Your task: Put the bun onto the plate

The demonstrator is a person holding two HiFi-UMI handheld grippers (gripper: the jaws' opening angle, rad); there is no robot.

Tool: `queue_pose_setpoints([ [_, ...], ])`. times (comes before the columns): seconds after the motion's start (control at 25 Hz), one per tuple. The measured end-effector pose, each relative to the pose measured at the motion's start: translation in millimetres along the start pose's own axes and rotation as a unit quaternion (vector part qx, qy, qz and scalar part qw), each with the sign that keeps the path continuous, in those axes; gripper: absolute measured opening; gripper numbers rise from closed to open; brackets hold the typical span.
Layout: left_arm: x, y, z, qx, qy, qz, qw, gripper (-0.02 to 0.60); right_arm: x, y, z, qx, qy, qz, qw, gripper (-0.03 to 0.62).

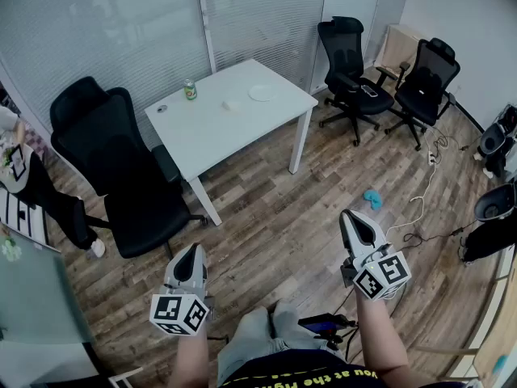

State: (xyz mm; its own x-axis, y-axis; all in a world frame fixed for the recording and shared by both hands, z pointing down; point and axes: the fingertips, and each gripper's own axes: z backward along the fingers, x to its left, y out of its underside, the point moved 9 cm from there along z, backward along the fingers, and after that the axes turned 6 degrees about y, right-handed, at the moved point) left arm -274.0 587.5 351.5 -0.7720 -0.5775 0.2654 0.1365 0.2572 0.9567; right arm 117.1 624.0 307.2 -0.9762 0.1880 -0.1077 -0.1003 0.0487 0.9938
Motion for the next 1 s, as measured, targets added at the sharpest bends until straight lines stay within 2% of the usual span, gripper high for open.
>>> queue_pose_setpoints([
  [1.0,-8,-1,-26,0.000,-0.006,-0.005,1.0000,0.002,-20,-8,-8,-0.011,-0.002,0.006,1.000,0.006],
])
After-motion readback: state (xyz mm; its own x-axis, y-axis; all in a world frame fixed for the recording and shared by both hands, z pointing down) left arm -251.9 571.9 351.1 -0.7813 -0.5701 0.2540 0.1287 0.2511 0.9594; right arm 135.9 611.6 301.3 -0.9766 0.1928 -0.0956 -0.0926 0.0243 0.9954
